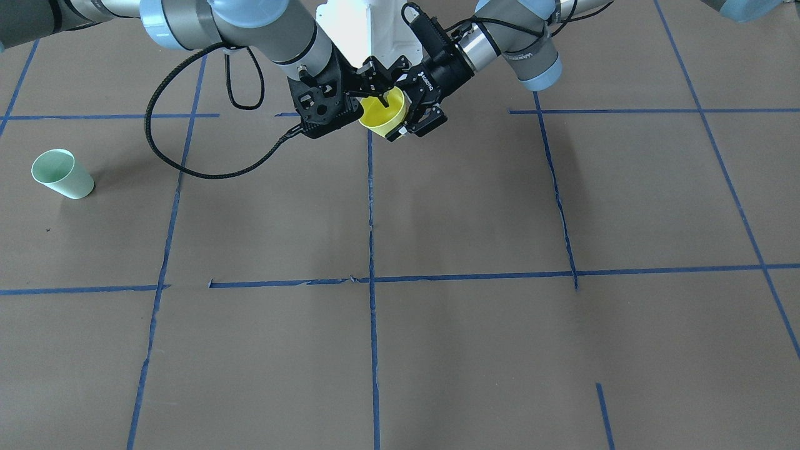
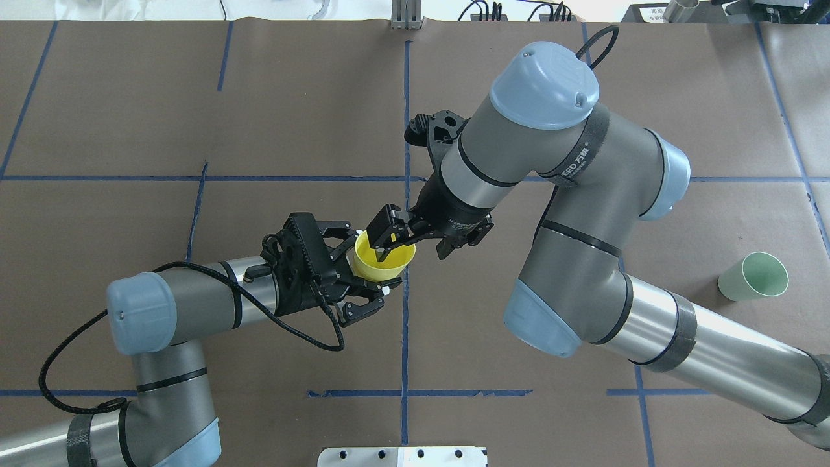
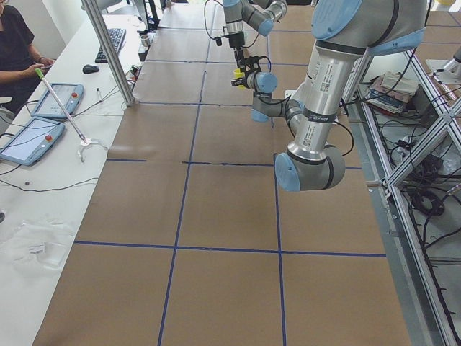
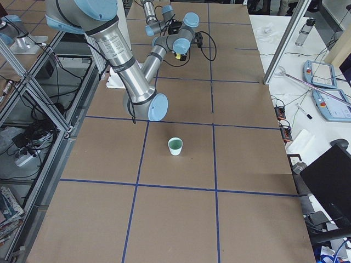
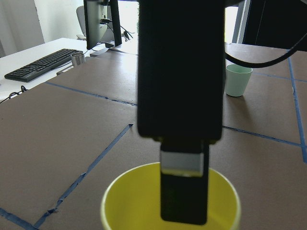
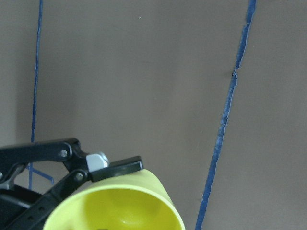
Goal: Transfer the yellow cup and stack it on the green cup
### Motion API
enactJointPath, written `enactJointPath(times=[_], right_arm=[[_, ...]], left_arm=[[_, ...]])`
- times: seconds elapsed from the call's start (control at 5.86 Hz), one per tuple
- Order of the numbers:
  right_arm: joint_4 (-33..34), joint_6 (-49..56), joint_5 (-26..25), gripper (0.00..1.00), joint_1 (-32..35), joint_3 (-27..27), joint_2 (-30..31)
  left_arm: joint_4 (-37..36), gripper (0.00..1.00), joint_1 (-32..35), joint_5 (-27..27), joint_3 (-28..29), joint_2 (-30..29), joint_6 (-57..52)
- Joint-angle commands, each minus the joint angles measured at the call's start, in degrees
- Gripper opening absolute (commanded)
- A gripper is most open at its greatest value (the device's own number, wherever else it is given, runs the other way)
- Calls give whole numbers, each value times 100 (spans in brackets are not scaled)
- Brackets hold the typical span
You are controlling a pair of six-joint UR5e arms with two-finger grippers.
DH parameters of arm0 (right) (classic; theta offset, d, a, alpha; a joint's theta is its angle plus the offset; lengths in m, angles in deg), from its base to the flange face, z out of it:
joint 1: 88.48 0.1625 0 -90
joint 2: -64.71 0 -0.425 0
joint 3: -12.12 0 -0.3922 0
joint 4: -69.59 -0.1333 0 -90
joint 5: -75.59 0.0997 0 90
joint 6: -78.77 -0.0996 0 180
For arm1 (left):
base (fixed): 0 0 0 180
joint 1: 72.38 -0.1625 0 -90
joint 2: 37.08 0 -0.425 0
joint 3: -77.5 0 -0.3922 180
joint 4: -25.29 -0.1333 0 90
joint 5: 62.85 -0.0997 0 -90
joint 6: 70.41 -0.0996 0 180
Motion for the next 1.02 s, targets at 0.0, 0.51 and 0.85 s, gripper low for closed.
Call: enactJointPath(times=[0.0,0.51,0.85], right_arm=[[-5,7,-2,74,-24,17,23],[-13,42,-2,40,-33,17,-3],[-31,373,-2,3,-42,17,40]], left_arm=[[0,38,-7,-4,-19,0,2],[0,50,-16,-4,-10,0,2],[0,60,-16,-13,-19,-17,2]])
